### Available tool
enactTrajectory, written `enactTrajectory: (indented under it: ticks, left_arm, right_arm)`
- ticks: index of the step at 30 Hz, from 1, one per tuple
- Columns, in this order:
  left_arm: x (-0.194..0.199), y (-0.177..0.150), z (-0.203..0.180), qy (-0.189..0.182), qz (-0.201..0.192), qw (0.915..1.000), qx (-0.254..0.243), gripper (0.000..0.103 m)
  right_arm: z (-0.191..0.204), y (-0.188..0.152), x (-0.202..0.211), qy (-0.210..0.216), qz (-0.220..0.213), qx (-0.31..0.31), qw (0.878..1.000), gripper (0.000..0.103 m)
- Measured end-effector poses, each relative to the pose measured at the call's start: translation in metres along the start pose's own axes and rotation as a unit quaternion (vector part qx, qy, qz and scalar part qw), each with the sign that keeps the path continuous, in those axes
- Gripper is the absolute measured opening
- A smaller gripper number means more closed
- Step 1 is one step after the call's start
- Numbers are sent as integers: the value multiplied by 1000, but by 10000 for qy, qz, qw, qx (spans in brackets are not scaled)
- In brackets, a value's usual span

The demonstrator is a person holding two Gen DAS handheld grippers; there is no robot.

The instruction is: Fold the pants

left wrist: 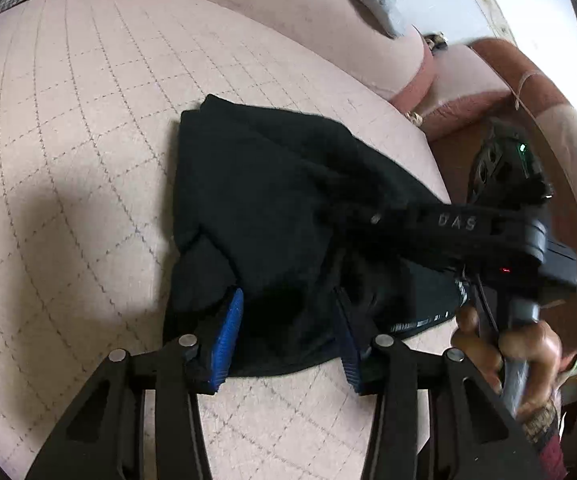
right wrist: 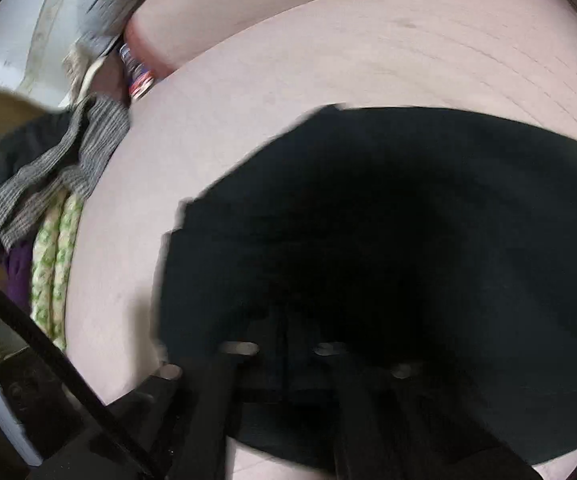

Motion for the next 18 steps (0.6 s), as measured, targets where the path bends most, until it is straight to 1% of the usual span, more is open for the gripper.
enactTrajectory:
  ticks: [1,2,3,4,5,7,8,9,10,11,13,14,15,17,18]
  left_arm:
    - [2,-2,-1,-8,10,9999,-128,43]
    - [3,-4,-2,-13,49,9997,-244,43]
    - [6,-6,-2,20,114,9994,-316,43]
    - [10,-8,-2,31,170,9992,-364,43]
    - [14,-9,-4,47,225,9988,-429,44]
    - [25,-8,-12,112,248,9975,-648,46]
    - [30,-7,-18,115,236,9966,-784,49]
    - [34,-3,-28,68,211,9950,-974,51]
    - [36,0,-35,38,204,9939,-1079,52]
    - [36,6,-46,-1,204,9924,-1217,54]
    - [30,19,-70,-120,248,9889,-1461,59]
    - [22,29,-86,-208,322,9868,-1572,62]
    - [15,35,-97,-270,387,9854,-1635,63]
    - [-3,51,-123,-409,543,9811,-1811,64]
    - [-16,61,-138,-452,638,9776,-1954,64]
  right_arm:
    - [-9,1,8,151,-150,-291,9993,0]
    - [-21,4,22,123,-415,-582,9974,0]
    - [-33,7,43,-116,-854,-728,9936,6]
    - [-42,8,61,-219,-1161,-725,9903,10]
    - [-49,5,80,-124,-1392,-730,9875,10]
    - [-76,-7,125,333,-1665,-985,9805,10]
    - [-88,-13,145,468,-1897,-1081,9748,10]
    - [-103,-16,163,484,-2150,-1169,9684,12]
    - [-119,-21,181,413,-2424,-1285,9607,19]
    - [-145,-29,203,234,-2770,-1510,9486,24]
    - [-182,-41,221,4,-3046,-1950,9323,51]
    - [-198,-45,225,-42,-3109,-2166,9254,53]
    - [-209,-48,225,-35,-3129,-2337,9206,53]
    - [-231,-51,222,-2,-3041,-2615,9161,53]
    - [-236,-52,216,84,-2952,-2684,9169,53]
Point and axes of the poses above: each gripper's, at about its wrist camera, not at the fingertips, and x roughly against the way its jaws point, z to its left, y to its top, the point moved 7 cm from there along -x, roughly the way its jaws point, and after that the axes turned 14 degrees about -x, right-handed, at the moved point
